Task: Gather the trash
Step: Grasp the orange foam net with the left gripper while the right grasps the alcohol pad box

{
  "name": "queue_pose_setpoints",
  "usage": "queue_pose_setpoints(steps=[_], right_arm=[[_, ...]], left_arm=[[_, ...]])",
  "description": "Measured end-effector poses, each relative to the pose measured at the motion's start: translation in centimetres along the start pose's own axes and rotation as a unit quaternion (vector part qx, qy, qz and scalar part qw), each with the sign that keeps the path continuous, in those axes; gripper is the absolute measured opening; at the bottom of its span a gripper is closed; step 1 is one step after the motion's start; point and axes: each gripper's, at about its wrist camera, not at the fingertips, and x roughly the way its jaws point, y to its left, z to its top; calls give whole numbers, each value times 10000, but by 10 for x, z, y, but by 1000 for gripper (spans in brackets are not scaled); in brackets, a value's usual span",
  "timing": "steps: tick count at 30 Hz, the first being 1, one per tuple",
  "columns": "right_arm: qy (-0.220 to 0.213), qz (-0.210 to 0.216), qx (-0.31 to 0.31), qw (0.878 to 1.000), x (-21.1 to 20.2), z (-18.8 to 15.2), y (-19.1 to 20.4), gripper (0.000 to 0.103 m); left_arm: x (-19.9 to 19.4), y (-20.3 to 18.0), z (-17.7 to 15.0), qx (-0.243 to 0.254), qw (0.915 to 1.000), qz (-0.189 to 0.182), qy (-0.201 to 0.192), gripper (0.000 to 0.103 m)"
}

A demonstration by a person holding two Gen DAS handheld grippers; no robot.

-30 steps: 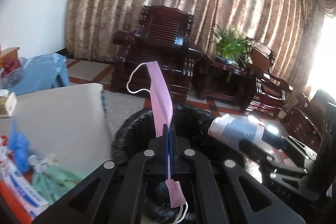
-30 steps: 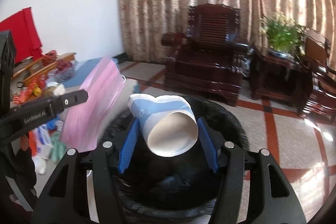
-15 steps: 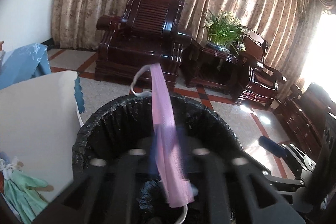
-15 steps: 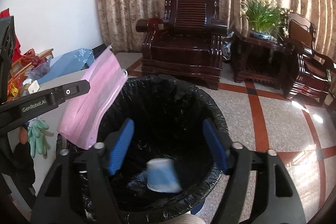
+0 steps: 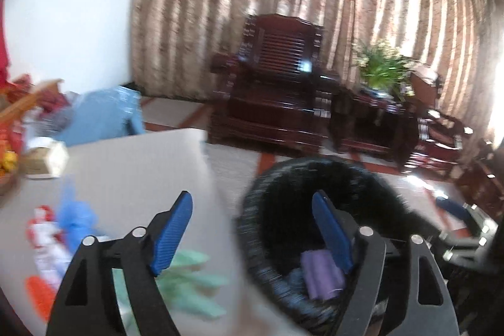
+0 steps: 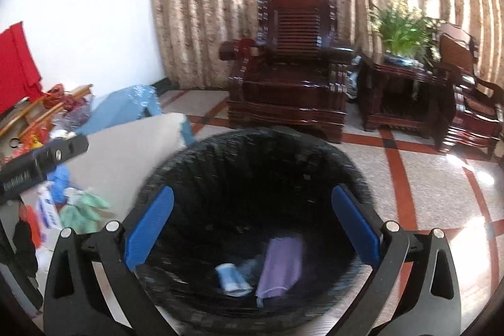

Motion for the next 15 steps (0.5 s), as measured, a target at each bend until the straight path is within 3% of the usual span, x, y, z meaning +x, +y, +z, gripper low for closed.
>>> queue_pose_setpoints(steps=[8, 15], right_arm=[[-205, 815, -408, 9956, -6, 3, 90, 98], [-129, 1382, -821, 9869, -4, -10, 152, 98]], left_arm=[[-67, 86, -38, -311, 9896, 1399, -104, 77], [-88, 130, -86, -674, 9795, 1884, 232, 77]])
